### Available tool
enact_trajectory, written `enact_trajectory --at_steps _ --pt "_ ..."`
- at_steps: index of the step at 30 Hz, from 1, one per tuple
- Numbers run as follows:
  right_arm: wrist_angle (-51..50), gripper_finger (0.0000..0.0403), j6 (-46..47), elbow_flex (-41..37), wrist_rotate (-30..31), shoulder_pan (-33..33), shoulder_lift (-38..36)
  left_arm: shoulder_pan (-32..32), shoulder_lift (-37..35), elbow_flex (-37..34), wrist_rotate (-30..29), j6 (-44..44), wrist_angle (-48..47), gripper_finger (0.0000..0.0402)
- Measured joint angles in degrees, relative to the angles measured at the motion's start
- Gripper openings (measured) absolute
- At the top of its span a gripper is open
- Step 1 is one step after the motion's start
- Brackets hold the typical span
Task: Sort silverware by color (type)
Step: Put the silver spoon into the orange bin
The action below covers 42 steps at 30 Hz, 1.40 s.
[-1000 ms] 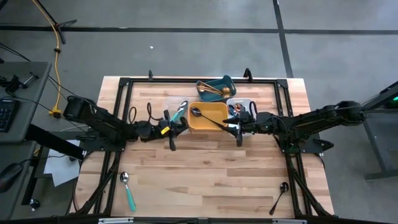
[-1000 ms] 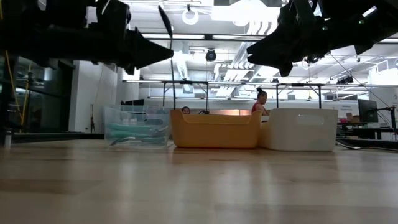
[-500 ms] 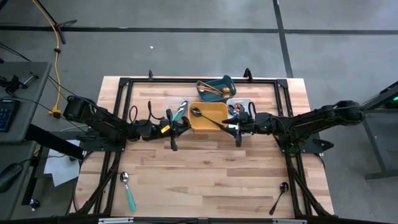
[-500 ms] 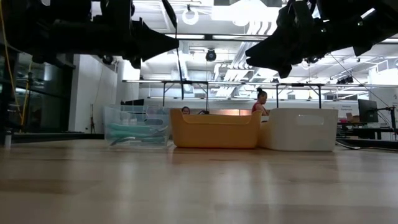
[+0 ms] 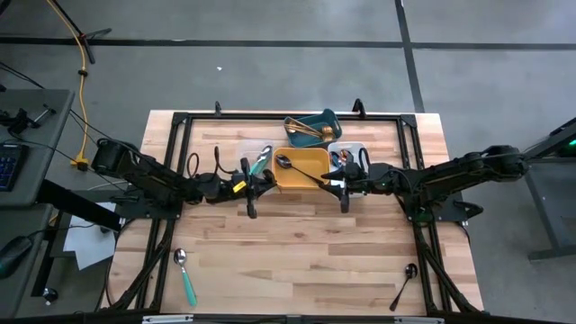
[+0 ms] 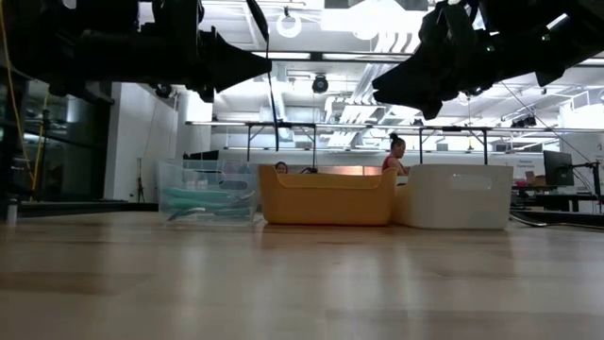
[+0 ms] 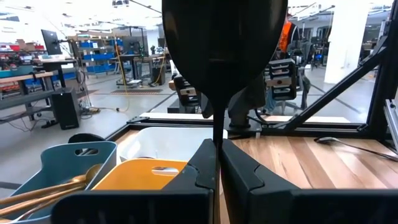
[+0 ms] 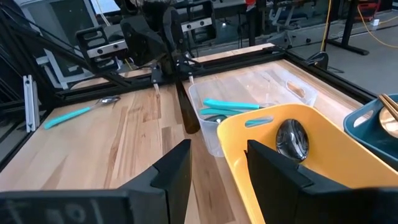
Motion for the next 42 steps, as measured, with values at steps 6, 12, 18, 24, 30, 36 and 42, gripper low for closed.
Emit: enact_trajectory --at_steps 6,12,18,24,30,36,42 --pt "0.09 0.0149 -0.55 0.00 0.00 0.00 0.00 -0.17 0.00 0.01 0.00 -0.01 0.07 0.0000" --pt "0.11 0.0149 -0.64 0.00 0.00 0.00 0.00 -0.17 0.00 -0.01 0.00 0.00 0.30 0.0000" --pt "2.92 0.0149 -0.52 -0.02 0.00 0.01 0.54 -0.17 0.00 -0.01 0.00 -0.04 2.50 0.0000" --pt "16.35 0.0149 -0.75 0.06 0.13 0.92 9.23 0.16 0.02 0.01 2.51 -0.01 4.56 0.0000" --pt "20.67 0.0149 -1.03 7.51 -2.76 0.88 21.23 0.27 4.16 0.41 5.18 0.04 8.83 0.0000" --pt "16.10 0.0149 -1.75 15.47 -9.96 0.92 27.27 0.26 9.85 2.69 6.31 1.51 10.91 0.0000" --pt "12.57 0.0149 -2.10 17.30 -9.80 1.16 27.32 0.26 11.32 5.65 9.47 1.87 10.45 0.0000"
